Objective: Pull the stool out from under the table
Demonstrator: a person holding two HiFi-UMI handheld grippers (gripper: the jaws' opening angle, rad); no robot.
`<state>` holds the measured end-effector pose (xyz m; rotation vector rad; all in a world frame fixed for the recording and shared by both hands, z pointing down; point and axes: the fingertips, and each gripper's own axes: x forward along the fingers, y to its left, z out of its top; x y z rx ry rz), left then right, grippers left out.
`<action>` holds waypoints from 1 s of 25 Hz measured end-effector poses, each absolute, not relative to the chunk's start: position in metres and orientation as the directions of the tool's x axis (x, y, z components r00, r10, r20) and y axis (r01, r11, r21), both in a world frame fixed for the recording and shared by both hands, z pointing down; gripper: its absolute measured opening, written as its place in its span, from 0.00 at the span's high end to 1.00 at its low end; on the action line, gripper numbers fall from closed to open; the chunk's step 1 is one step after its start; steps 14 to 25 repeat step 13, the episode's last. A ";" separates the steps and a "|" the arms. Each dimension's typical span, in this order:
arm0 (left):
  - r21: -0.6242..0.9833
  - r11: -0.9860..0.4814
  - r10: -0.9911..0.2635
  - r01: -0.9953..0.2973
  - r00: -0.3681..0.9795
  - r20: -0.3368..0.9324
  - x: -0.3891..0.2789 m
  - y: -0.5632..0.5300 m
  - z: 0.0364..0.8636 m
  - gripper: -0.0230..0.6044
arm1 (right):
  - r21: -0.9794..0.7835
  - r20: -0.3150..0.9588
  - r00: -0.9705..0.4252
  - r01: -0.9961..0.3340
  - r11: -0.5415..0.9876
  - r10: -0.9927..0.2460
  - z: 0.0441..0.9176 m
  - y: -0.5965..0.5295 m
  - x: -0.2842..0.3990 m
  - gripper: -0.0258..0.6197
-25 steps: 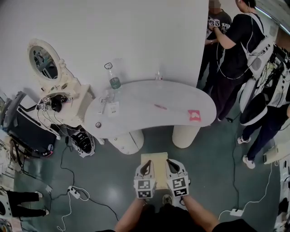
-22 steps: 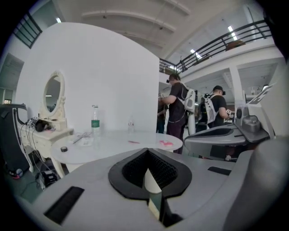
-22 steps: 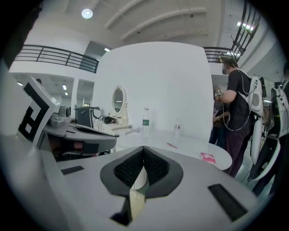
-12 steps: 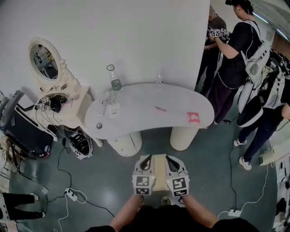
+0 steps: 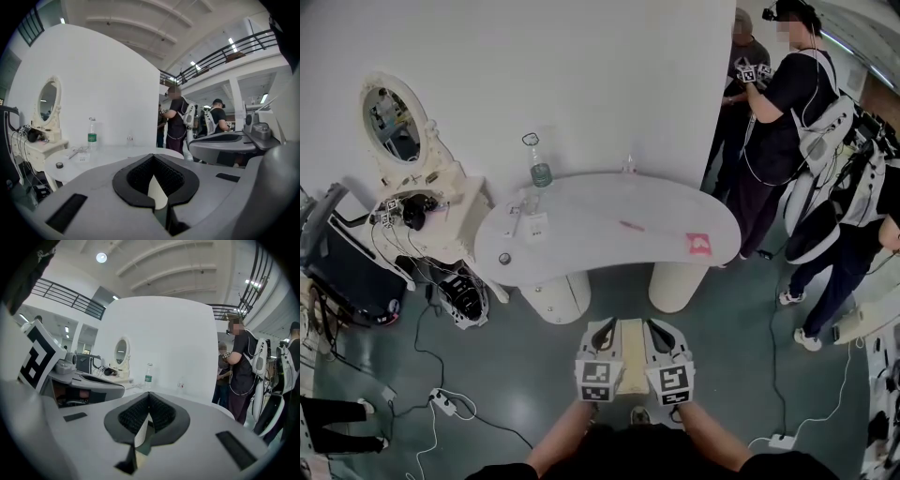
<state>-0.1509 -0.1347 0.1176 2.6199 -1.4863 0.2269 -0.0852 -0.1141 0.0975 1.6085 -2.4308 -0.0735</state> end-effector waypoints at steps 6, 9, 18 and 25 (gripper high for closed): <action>0.030 -0.508 -0.846 -0.861 0.505 0.175 -0.153 -0.132 0.116 0.95 | 0.182 0.143 -0.370 -0.902 0.392 -0.918 0.095 -0.111 -0.086 0.95; 0.025 -0.505 -0.850 -0.863 0.501 0.164 -0.156 -0.135 0.113 0.95 | 0.179 0.134 -0.366 -0.905 0.386 -0.921 0.091 -0.111 -0.088 0.95; 0.015 -0.502 -0.858 -0.865 0.500 0.116 -0.159 -0.148 0.098 0.95 | 0.203 0.097 -0.361 -0.905 0.373 -0.928 0.078 -0.125 -0.087 0.95; 0.015 -0.502 -0.858 -0.865 0.500 0.116 -0.159 -0.148 0.098 0.95 | 0.203 0.097 -0.361 -0.905 0.373 -0.928 0.078 -0.125 -0.087 0.95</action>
